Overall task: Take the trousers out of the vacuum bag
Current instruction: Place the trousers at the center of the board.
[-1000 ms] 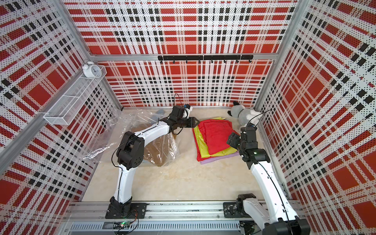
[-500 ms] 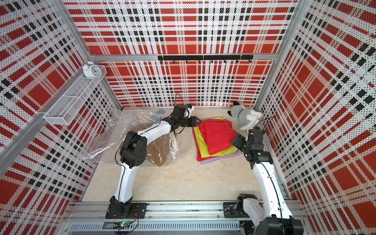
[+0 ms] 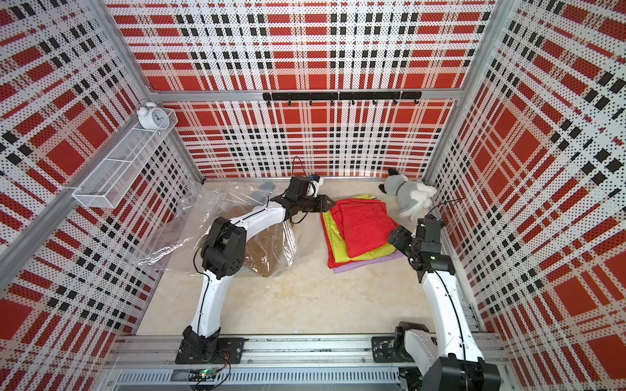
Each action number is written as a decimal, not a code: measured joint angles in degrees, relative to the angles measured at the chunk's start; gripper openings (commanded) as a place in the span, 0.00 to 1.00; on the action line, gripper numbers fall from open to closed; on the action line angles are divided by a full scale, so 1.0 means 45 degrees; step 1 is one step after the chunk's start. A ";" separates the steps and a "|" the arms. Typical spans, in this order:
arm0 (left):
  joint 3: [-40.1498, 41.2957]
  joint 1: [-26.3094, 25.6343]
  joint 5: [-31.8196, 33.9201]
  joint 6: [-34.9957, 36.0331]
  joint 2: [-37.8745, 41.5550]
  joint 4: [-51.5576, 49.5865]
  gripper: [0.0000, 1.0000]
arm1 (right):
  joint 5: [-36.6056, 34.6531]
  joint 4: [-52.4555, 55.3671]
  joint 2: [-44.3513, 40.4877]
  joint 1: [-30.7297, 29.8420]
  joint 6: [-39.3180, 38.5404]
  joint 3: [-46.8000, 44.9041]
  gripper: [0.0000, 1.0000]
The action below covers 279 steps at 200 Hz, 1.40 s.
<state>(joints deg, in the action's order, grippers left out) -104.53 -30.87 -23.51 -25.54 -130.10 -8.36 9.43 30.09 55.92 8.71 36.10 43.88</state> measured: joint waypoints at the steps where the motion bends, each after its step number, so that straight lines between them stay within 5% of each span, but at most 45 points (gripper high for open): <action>1: 0.0000 0.0000 0.0005 0.0000 -0.0005 0.0005 0.47 | 0.0005 0.0000 0.0000 0.0015 -0.0005 -0.0005 0.82; 109: -0.0583 -0.0107 -0.0248 0.0053 -0.0578 0.0000 0.41 | 0.1239 -0.0753 0.0000 0.0296 0.0126 -0.0408 0.77; 158: -0.0641 -0.0102 -0.0345 0.0044 -0.0578 0.0015 0.22 | 0.1486 -0.1049 0.0000 0.0442 0.0180 -0.0573 0.78; 225: -0.0641 -0.0097 -0.0491 -0.0039 -0.0578 0.0053 0.10 | 0.1695 -0.1336 0.0063 0.1098 -0.0049 -0.0792 0.84; 253: -0.0641 -0.0058 -0.0505 -0.0034 -0.0578 0.0058 0.09 | 0.1928 -0.1719 0.0418 0.1219 -0.0141 -0.0806 0.78; 279: -0.0641 -0.0010 -0.0510 -0.0039 -0.0578 0.0063 0.06 | 0.2448 -0.2414 0.0767 0.1302 -0.0151 -0.1069 0.61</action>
<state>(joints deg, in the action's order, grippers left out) -107.42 -30.92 -25.80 -25.71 -132.70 -8.08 20.45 19.22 59.37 14.57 35.42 39.07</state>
